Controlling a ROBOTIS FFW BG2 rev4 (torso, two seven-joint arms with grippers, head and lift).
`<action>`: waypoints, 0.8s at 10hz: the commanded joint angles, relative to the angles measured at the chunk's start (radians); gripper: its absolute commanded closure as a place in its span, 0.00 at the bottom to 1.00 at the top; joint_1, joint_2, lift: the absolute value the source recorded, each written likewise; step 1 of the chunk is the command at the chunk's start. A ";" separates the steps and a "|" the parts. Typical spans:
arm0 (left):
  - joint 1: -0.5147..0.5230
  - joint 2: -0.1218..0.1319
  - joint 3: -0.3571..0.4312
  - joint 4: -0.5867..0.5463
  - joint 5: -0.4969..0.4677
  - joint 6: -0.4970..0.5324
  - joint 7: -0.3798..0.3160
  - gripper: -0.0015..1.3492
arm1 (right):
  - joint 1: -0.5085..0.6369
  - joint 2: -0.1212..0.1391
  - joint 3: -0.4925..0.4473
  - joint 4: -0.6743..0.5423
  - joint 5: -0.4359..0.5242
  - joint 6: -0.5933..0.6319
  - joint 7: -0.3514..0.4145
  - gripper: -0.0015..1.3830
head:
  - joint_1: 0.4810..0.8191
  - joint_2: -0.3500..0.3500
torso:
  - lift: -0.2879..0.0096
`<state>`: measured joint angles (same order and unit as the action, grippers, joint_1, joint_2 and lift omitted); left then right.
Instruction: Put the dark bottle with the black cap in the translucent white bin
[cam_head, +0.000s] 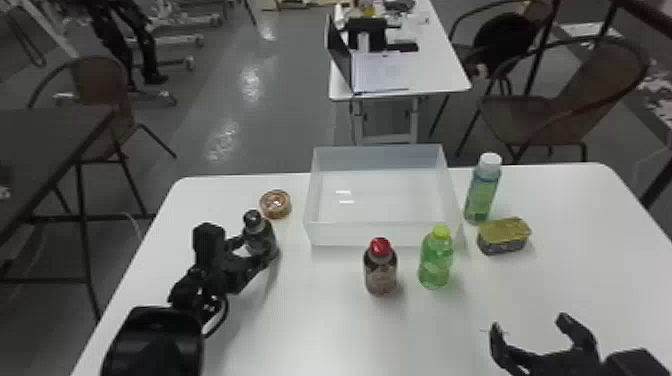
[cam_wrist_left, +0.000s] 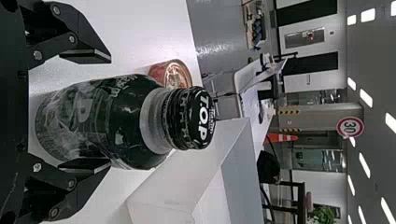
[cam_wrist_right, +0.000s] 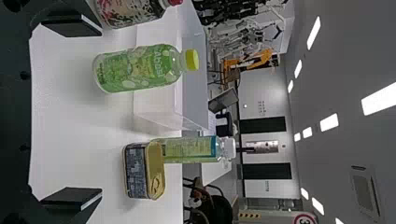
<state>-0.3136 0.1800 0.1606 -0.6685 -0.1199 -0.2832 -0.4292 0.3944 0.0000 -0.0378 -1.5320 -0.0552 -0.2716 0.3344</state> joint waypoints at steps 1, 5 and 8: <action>0.004 0.003 -0.006 0.009 -0.003 -0.025 0.007 0.60 | 0.001 0.001 0.001 0.001 -0.003 -0.001 0.000 0.06 | 0.63 0.70 | 0.86; 0.005 -0.039 0.011 0.004 -0.046 -0.079 0.035 0.61 | 0.009 0.001 -0.001 -0.005 -0.008 -0.001 0.000 0.06 | 0.63 0.69 | 0.86; 0.079 -0.063 0.011 -0.198 -0.076 -0.071 0.060 0.61 | 0.011 0.001 -0.001 -0.005 -0.008 -0.001 0.002 0.06 | 0.63 0.66 | 0.86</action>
<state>-0.2592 0.1226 0.1714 -0.7968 -0.1868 -0.3668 -0.3739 0.4049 0.0000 -0.0383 -1.5379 -0.0642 -0.2721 0.3359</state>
